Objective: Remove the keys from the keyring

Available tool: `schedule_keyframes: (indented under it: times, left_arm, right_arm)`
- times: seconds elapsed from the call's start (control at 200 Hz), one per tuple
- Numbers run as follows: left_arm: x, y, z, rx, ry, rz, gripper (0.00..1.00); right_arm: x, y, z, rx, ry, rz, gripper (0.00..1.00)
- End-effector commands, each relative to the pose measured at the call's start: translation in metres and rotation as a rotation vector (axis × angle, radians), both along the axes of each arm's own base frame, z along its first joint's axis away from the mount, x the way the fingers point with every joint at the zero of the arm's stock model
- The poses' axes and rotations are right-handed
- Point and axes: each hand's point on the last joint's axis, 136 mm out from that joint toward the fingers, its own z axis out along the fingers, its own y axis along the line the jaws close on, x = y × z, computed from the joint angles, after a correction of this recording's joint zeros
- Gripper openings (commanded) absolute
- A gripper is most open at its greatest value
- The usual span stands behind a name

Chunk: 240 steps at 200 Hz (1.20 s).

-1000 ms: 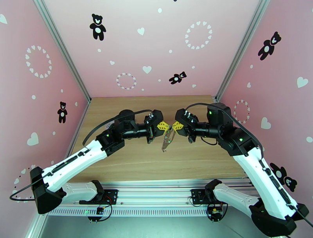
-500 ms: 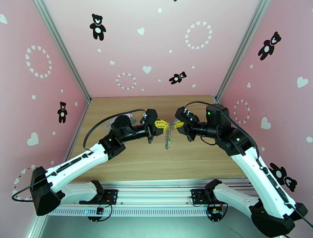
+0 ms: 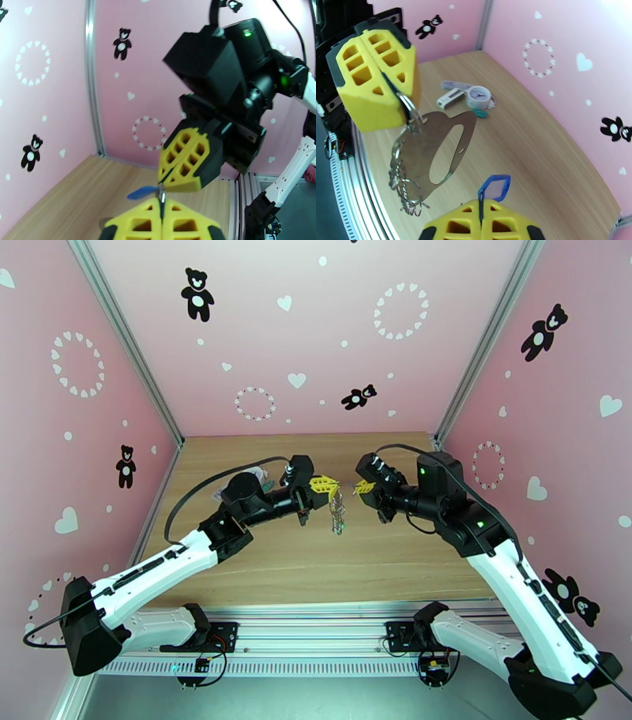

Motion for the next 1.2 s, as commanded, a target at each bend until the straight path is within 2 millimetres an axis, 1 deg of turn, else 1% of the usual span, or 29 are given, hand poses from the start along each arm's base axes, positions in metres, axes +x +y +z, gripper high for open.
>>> schedule_keyframes:
  times: [0.0,0.095,0.15,0.26,0.415,0.495,0.561,0.611,0.666,0.791,0.866,0.911,0.921,0.951,1.021,1.086,1.196]
  left_arm:
    - [0.025,0.021,-0.017,0.058,0.076,0.177,0.0]
    - [0.042,0.035,-0.046,0.107,0.164,0.286,0.0]
    - [0.05,0.044,-0.06,0.113,0.219,0.335,0.0]
    - [0.067,0.063,-0.085,0.107,0.323,0.434,0.0]
    - [0.083,0.082,-0.111,0.111,0.406,0.522,0.0]
    - [0.091,0.09,-0.12,0.094,0.442,0.55,0.0]
    - [0.099,0.098,-0.127,0.083,0.469,0.588,0.0]
    - [0.106,0.103,-0.133,0.086,0.488,0.614,0.0]
    - [0.11,0.107,-0.136,0.077,0.497,0.628,0.0]
    - [0.116,0.114,-0.144,0.06,0.494,0.661,0.0]
    - [0.12,0.119,-0.156,0.078,0.515,0.69,0.0]
    - [0.123,0.12,-0.158,0.065,0.527,0.692,0.0]
    - [0.121,0.122,-0.169,0.079,0.542,0.696,0.0]
    - [0.12,0.123,-0.177,0.078,0.555,0.695,0.0]
    - [0.118,0.124,-0.184,0.064,0.565,0.698,0.0]
    - [0.117,0.129,-0.192,0.065,0.585,0.724,0.0]
    - [0.11,0.134,-0.207,0.055,0.622,0.731,0.0]
  right_arm:
    - [0.019,-0.009,-0.014,0.077,0.058,-0.155,0.0]
    - [0.025,0.003,-0.041,0.184,0.179,-0.177,0.0]
    - [0.028,0.011,-0.062,0.241,0.255,-0.179,0.0]
    - [0.033,0.025,-0.102,0.27,0.364,-0.195,0.0]
    - [0.03,0.051,-0.154,0.246,0.445,-0.199,0.0]
    - [0.026,0.069,-0.175,0.244,0.488,-0.177,0.0]
    - [0.024,0.079,-0.192,0.231,0.514,-0.187,0.0]
    - [0.019,0.09,-0.199,0.238,0.526,-0.161,0.0]
    - [0.015,0.102,-0.209,0.224,0.535,-0.136,0.0]
    - [0.009,0.119,-0.229,0.184,0.574,-0.114,0.0]
    - [0.009,0.124,-0.238,0.176,0.586,-0.12,0.0]
    - [0.009,0.127,-0.243,0.171,0.594,-0.12,0.0]
    - [0.009,0.127,-0.245,0.167,0.597,-0.122,0.0]
    - [0.009,0.129,-0.25,0.162,0.607,-0.129,0.0]
    - [0.007,0.132,-0.26,0.153,0.632,-0.126,0.0]
    - [0.006,0.133,-0.267,0.138,0.647,-0.134,0.0]
    - [0.002,0.135,-0.28,0.114,0.668,-0.135,0.0]
